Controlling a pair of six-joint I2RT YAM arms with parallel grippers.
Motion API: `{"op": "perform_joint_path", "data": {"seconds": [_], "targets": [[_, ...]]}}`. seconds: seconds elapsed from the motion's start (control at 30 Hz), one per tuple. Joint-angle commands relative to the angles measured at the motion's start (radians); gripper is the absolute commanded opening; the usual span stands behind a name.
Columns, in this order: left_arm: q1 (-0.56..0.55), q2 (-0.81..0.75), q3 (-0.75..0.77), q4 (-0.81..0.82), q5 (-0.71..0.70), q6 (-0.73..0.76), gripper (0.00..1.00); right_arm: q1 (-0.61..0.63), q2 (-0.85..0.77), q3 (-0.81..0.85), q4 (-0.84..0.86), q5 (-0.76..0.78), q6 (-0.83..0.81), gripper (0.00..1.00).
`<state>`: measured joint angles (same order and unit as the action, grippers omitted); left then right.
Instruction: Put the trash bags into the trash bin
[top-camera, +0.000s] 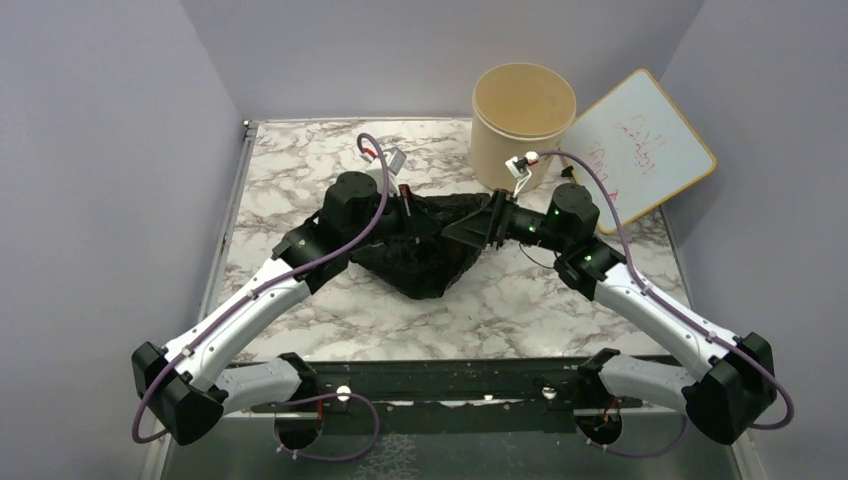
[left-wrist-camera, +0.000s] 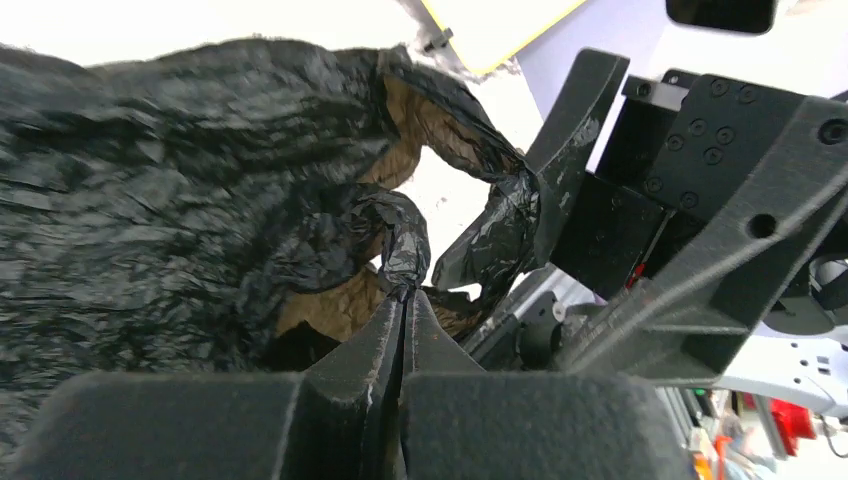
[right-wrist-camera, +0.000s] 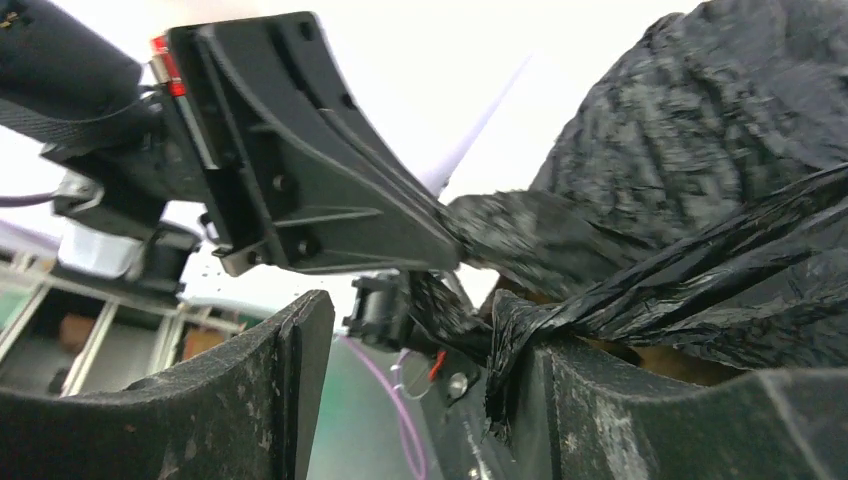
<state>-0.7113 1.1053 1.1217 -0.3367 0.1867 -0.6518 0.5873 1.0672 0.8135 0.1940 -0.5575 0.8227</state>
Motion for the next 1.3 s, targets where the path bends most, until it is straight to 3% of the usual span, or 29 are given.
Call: {"op": "perform_joint_path", "data": {"seconds": [0.0, 0.13, 0.3, 0.47, 0.7, 0.83, 1.07, 1.27], "targets": [[-0.009, -0.019, -0.003, 0.133, 0.076, -0.076, 0.0, 0.001, 0.044, 0.037, 0.185, -0.211, 0.082, 0.66], [-0.009, -0.047, -0.01, 0.109, 0.017, -0.061, 0.0, 0.001, -0.012, 0.005, 0.111, -0.101, 0.006, 0.69], [-0.009, -0.027, -0.026, 0.13, 0.055, -0.102, 0.0, 0.002, -0.041, 0.011, 0.008, -0.093, -0.065, 0.69], [-0.03, 0.008, -0.065, 0.291, 0.1, -0.216, 0.0, 0.002, -0.011, 0.009, -0.068, -0.073, -0.13, 0.59], [-0.045, 0.004, -0.115, 0.358, 0.089, -0.269, 0.0, 0.002, -0.033, -0.088, 0.142, -0.06, -0.028, 0.56], [-0.045, 0.01, -0.115, 0.317, 0.089, -0.265, 0.0, 0.002, -0.039, -0.097, 0.128, -0.028, -0.048, 0.56], [-0.045, 0.029, -0.112, 0.285, 0.098, -0.259, 0.0, 0.002, -0.055, -0.149, 0.3, -0.049, 0.015, 0.62], [-0.045, 0.066, -0.076, 0.281, 0.123, -0.243, 0.0, 0.002, 0.039, -0.129, 0.358, -0.163, 0.074, 0.62]]}}
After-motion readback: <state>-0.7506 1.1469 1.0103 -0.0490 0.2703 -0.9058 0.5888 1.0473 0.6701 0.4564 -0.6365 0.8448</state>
